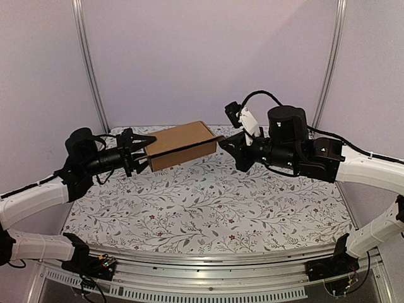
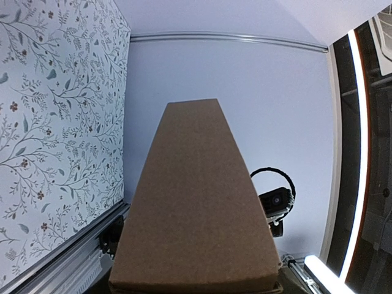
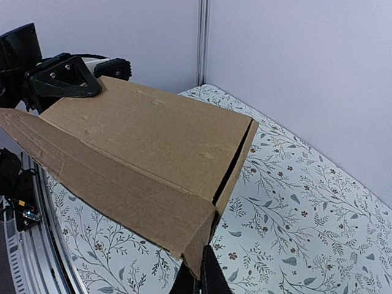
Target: Fold the paper box
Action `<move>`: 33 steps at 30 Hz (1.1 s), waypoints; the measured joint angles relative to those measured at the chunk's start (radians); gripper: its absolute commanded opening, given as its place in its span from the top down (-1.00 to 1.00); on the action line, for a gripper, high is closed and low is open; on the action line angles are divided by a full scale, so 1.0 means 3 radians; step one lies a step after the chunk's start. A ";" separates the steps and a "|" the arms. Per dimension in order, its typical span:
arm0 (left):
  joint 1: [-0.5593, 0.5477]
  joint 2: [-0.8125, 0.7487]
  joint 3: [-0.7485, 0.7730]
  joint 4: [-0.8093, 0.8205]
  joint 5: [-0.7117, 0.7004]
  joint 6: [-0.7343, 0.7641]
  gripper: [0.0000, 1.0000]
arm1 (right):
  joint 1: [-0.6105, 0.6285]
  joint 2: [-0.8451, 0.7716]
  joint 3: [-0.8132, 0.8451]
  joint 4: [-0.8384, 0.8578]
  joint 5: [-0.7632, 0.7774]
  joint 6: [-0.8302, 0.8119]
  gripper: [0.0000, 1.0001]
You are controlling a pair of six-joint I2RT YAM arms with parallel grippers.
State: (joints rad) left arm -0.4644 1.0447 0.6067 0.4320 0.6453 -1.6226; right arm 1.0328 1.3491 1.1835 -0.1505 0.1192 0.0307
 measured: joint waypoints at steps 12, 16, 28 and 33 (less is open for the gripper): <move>-0.0010 -0.0011 -0.0034 0.0304 -0.0121 -0.0196 1.00 | 0.0004 0.0048 0.0000 0.0369 0.0097 0.0345 0.98; -0.0023 -0.0009 -0.0065 0.0421 -0.0144 -0.0309 1.00 | 0.0004 0.0048 -0.0003 0.0450 0.0112 0.0346 0.97; -0.0057 0.0047 -0.0214 0.0805 -0.0149 -0.0654 1.00 | 0.0008 0.0036 -0.0109 0.0659 0.0158 0.0168 0.97; -0.0084 0.0047 -0.0361 0.1011 -0.0159 -0.0835 1.00 | 0.0027 -0.0011 -0.0217 0.0743 0.0161 0.0112 0.97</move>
State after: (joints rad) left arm -0.4896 1.0588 0.4984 0.7353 0.5976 -1.8732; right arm 1.0409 1.3457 1.1183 0.0723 0.1677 0.0643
